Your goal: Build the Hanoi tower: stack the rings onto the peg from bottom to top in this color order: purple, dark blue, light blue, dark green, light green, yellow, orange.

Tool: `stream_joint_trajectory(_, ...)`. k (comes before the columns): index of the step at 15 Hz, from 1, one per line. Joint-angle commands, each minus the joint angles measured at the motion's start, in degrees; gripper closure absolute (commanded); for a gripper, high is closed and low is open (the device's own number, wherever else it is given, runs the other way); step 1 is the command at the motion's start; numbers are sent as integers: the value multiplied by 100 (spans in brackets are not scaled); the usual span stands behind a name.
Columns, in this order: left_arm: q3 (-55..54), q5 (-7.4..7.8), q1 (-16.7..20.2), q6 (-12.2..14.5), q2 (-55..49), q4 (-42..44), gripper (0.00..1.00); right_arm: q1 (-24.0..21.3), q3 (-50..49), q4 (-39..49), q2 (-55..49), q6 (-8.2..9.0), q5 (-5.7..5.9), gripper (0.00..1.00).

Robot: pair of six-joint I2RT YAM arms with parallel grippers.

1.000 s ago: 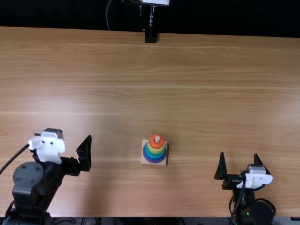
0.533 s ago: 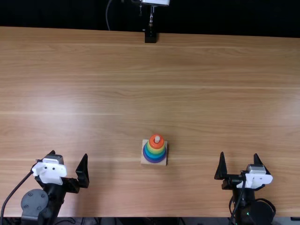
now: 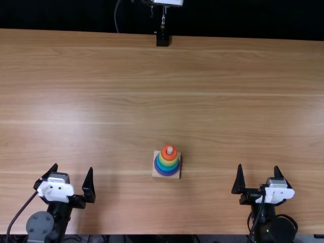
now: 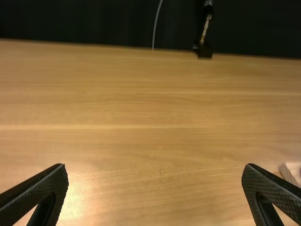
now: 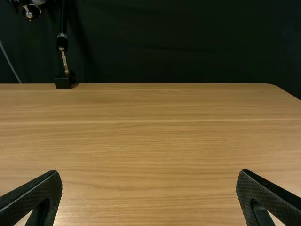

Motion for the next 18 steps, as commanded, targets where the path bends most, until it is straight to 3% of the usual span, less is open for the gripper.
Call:
stream_joint_trajectory(1, -172, 27, 47, 118, -176, -6, 0, -36, -90, 3, -69, -8, 1, 0)
stream_joint_trajectory(4, -348, 164, 21, 118, -246, -6, 0, -36, -90, 3, -69, -8, 1, 0)
stream_joint_trajectory(6, -366, 175, 29, 118, -246, 5, 0, -36, -90, -7, -69, -8, 1, 0)
stream_joint_trajectory(18, -427, 90, 56, 107, -246, 342, 0, -36, -90, 3, -69, -8, 1, 0)
